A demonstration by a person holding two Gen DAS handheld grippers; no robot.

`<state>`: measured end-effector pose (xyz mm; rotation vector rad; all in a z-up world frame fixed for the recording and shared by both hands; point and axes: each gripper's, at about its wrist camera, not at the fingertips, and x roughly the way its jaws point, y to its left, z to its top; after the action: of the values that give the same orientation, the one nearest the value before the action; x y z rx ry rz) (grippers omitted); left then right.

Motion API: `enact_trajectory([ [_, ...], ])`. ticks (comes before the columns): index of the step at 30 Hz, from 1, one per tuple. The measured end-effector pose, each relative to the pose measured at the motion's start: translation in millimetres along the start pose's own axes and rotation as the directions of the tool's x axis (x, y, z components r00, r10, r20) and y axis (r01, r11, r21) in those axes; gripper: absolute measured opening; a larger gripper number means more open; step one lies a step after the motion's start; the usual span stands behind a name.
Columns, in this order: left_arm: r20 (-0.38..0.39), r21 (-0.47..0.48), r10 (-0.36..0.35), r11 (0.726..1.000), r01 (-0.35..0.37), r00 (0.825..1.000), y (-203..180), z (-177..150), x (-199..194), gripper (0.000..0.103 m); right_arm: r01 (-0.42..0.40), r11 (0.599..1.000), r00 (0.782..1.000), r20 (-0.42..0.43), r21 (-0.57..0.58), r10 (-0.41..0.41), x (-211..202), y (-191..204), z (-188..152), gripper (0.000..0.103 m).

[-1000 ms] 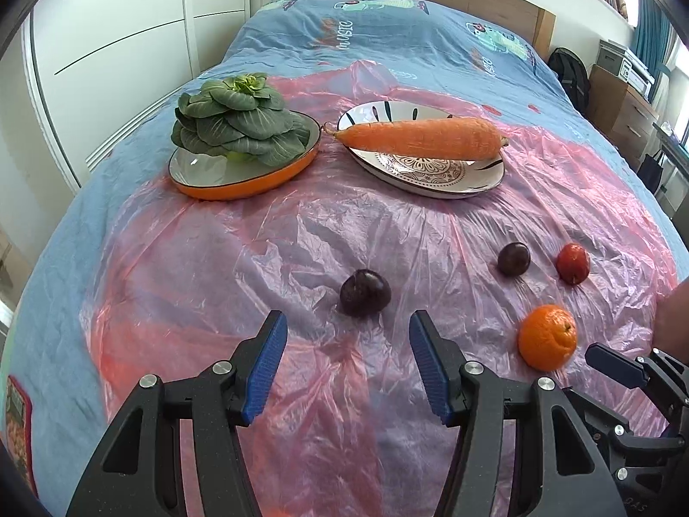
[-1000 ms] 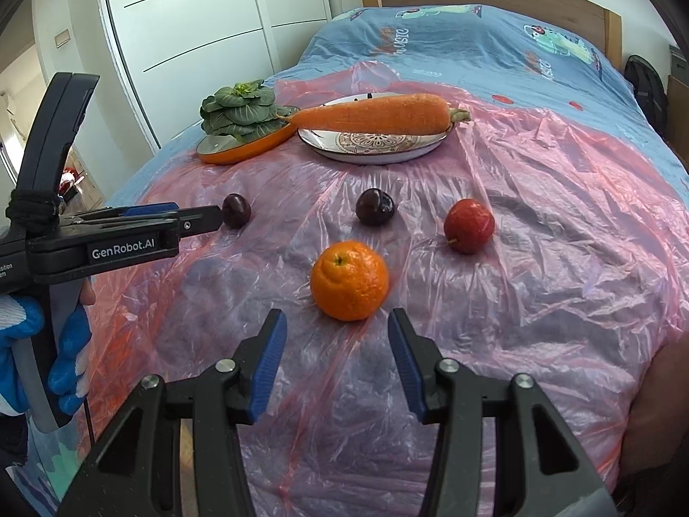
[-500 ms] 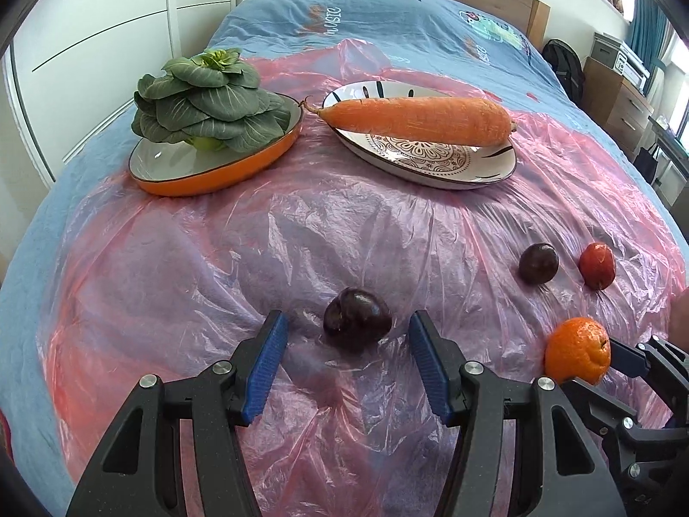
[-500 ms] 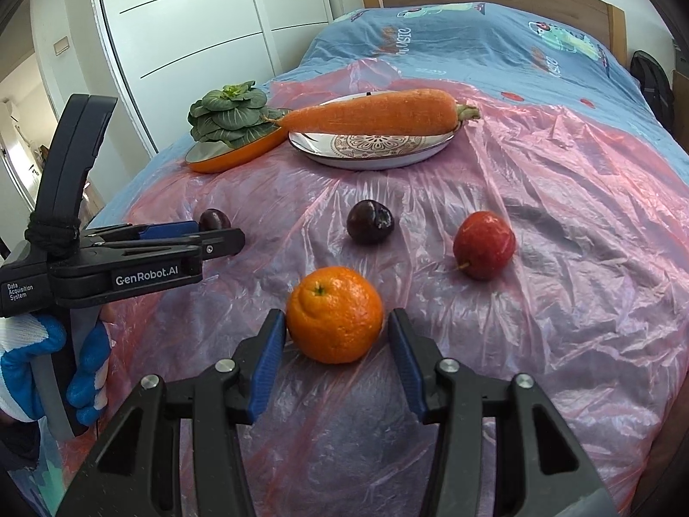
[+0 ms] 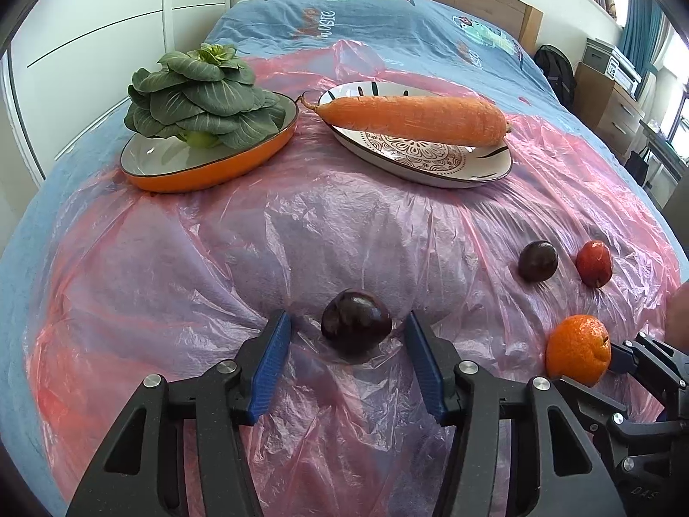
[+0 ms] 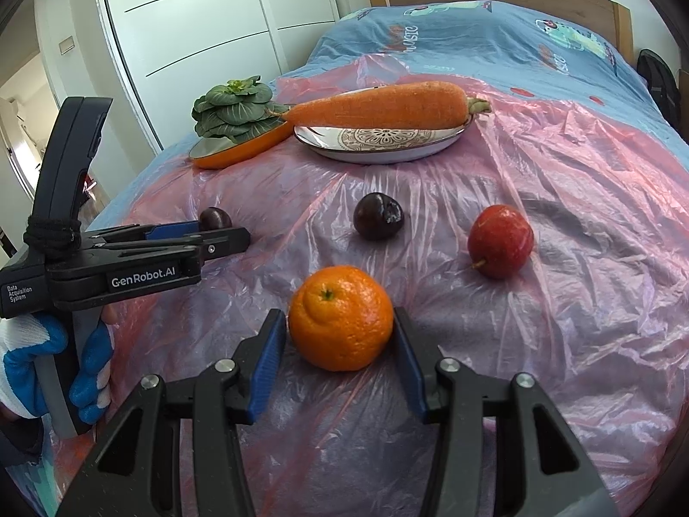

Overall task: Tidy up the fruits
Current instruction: 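Grasp a dark plum with the left tool while the right tool grasps a tangerine, then carry the dark plum and tangerine over the green tray with both tools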

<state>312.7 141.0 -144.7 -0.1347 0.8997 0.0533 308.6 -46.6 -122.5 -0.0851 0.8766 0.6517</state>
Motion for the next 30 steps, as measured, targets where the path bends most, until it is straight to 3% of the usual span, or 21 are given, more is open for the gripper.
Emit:
enact_trajectory([
  [7,0.011,0.004,-0.015,1.000,0.015,1.000,4.0,-0.4,-1.9,0.025,0.004,1.000,1.000,0.004,-0.004,-0.004,-0.3,-0.1,-1.6,0.040],
  [11,0.014,0.016,-0.012,1.000,0.011,1.000,1.8,-0.5,-3.5,0.025,0.010,1.000,1.000,0.004,-0.001,-0.010,-1.2,-0.6,-1.6,0.033],
  [21,0.023,0.005,-0.016,1.000,0.016,1.000,6.5,2.0,-19.0,0.025,0.025,1.000,1.000,-0.005,-0.015,-0.025,-10.1,4.3,3.6,0.031],
  [30,0.062,-0.015,-0.033,0.999,0.034,0.998,11.8,6.1,-56.0,0.025,0.042,0.999,0.999,0.011,-0.026,-0.042,-39.7,16.2,12.7,0.032],
])
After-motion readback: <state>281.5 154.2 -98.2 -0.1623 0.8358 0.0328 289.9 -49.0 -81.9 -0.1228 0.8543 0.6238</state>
